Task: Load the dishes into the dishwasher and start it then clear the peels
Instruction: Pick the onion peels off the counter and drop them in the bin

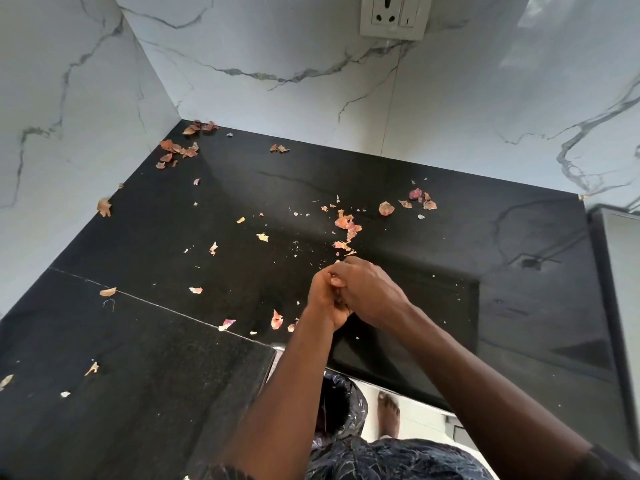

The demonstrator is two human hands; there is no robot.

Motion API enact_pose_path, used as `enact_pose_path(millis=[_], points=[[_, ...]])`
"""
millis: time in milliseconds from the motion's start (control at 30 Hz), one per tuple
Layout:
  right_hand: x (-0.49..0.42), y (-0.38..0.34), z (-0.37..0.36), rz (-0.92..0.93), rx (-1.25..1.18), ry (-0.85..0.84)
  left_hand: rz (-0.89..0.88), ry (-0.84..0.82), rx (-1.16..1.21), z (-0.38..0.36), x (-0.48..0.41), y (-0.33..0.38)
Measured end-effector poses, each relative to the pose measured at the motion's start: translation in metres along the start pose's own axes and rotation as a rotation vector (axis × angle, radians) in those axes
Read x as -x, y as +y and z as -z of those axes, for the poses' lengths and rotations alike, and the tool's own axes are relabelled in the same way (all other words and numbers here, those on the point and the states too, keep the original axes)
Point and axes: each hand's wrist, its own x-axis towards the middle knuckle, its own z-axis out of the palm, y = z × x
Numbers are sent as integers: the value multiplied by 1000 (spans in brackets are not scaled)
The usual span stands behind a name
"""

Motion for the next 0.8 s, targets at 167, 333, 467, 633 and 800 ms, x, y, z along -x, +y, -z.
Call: enact_pose_path(millis=[167,333,467,633,800], points=[[1,10,16,-38,-104,-13,-4,38,0,-4,4,0],[-2,21,16,-9,-67,65,-13,17,16,-7,4,4],[0,22,15,67,-49,82,-10,-4,40,-7,-2,1],[-19,61,36,-64,-278,271,61,-38,157,-5,-9,1],[-69,163,58,-343,-88,290,29,-21,184,-3,-14,2]])
